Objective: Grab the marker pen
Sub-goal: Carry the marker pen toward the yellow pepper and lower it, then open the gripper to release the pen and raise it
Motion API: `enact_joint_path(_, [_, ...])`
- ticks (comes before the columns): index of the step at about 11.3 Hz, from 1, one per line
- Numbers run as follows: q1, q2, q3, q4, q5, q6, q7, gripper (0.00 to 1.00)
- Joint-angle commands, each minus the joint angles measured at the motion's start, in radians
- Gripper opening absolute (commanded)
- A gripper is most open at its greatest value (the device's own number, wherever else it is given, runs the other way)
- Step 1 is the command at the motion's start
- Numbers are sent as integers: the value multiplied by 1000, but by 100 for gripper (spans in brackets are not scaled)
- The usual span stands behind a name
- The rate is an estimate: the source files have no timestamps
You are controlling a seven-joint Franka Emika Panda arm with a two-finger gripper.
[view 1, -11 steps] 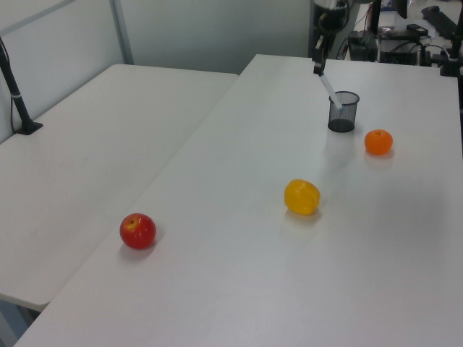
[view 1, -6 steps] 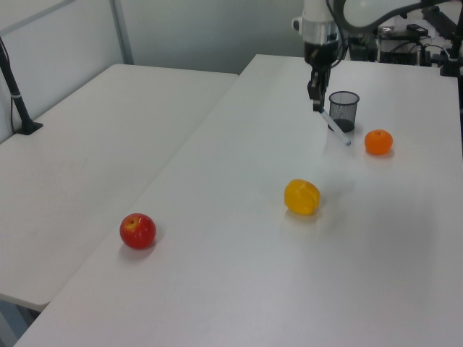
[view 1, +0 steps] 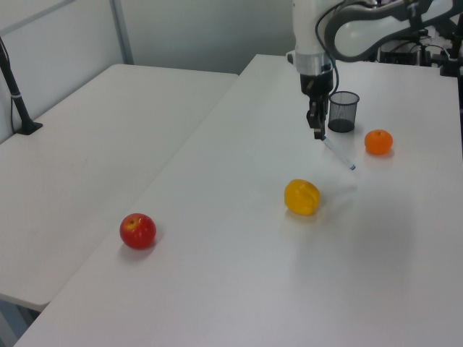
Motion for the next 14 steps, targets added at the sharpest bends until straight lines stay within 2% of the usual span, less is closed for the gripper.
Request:
enact_joint_path(1, [11,27,-10,0,15,39,7,7])
enact_joint_path(4, [11,33,-10,4,14,43,5,14])
enact_joint_path(6, [10,33,-10,4,8,42,-5,37])
enact_joint_path(7, [8,33,-10,6,4,42,-4,78])
enact_joint_path(8, [8,33,-10,7,0,42,-1,100])
enact_joint_path(11, [5,21,-10,29,-2,34,4,100])
enact_joint_path(14, [-10,-51,-17,41,0,19,-1,100])
